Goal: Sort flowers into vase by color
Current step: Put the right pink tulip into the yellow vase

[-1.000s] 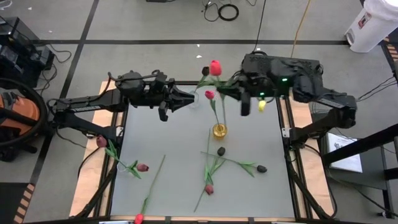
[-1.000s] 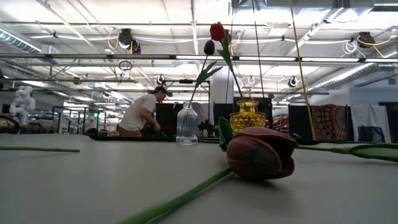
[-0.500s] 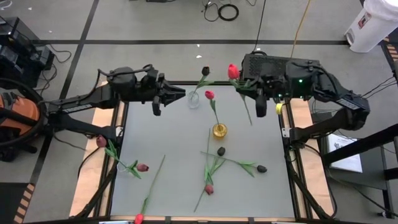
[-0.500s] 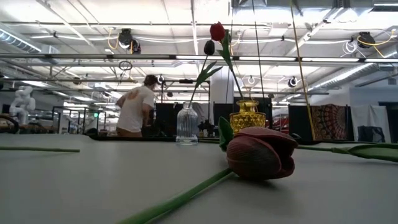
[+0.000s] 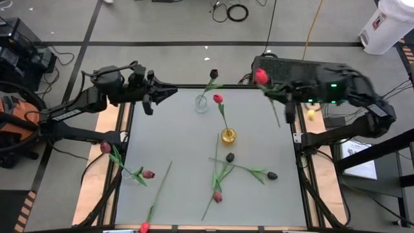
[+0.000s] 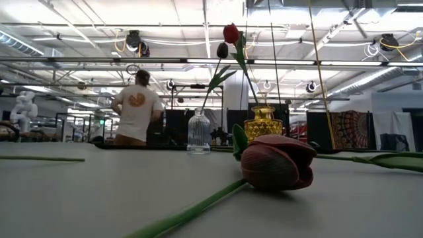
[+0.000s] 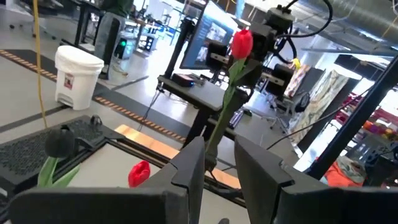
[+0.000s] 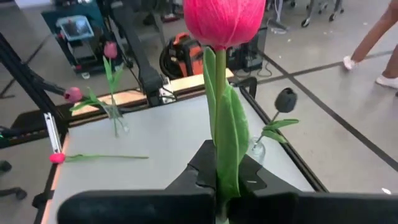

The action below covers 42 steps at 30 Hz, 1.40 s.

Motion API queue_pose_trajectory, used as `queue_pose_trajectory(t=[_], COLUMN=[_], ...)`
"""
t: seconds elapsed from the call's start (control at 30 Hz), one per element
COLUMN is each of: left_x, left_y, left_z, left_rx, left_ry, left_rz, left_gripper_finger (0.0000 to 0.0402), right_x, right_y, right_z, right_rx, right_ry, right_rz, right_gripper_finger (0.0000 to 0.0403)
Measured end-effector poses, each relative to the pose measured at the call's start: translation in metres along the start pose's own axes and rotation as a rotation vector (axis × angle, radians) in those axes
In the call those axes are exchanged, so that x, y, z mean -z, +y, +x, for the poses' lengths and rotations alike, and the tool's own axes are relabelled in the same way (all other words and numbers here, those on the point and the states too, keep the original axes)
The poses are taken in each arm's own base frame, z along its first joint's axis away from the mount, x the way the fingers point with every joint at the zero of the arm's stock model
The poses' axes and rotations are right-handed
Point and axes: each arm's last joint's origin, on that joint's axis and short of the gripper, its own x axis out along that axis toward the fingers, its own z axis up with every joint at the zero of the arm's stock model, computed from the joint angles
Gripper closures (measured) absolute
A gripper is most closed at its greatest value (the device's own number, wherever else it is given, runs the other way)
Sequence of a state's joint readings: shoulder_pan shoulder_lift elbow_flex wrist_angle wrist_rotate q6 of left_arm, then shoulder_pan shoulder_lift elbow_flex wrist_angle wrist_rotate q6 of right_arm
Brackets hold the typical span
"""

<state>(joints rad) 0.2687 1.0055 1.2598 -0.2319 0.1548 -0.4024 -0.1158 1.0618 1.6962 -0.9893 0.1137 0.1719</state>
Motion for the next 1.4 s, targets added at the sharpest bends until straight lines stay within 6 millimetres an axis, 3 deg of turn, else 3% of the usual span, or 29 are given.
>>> queue_pose_trajectory(t=[0.23,0.4,0.53,0.7,0.87,1.03,1.4], left_x=[0.0,0.0,0.0,0.0,-0.001,-0.001,-0.001], left_y=[0.0,0.0,0.001,0.002,0.002,0.002,0.002], left_z=[0.0,0.0,0.0,0.0,0.0,0.0,0.0], left_rx=[-0.003,-0.005,-0.017,-0.052,-0.077,-0.079,-0.079], left_ry=[0.003,0.002,-0.003,-0.018,-0.03,-0.031,-0.031], left_rz=[-0.001,-0.001,-0.001,-0.004,-0.01,-0.011,-0.01], left_gripper_finger=[0.0307,0.0307,0.0307,0.0307,0.0307,0.0307,0.0307], right_x=[0.012,0.044,0.075,0.106,0.126,0.124,0.123], right_y=[-0.009,-0.017,-0.02,-0.02,-0.018,-0.015,-0.011], right_z=[-0.055,-0.065,-0.048,-0.012,0.02,0.033,0.068], right_rx=[0.01,0.018,-0.02,-0.084,-0.154,-0.197,-0.181], right_ry=[-0.101,-0.167,-0.274,-0.398,-0.444,-0.511,-0.456], right_rz=[0.019,0.044,0.101,0.141,0.15,0.105,0.084], right_gripper_finger=[0.0402,0.0402,0.0402,0.0402,0.0402,0.0402,0.0402])
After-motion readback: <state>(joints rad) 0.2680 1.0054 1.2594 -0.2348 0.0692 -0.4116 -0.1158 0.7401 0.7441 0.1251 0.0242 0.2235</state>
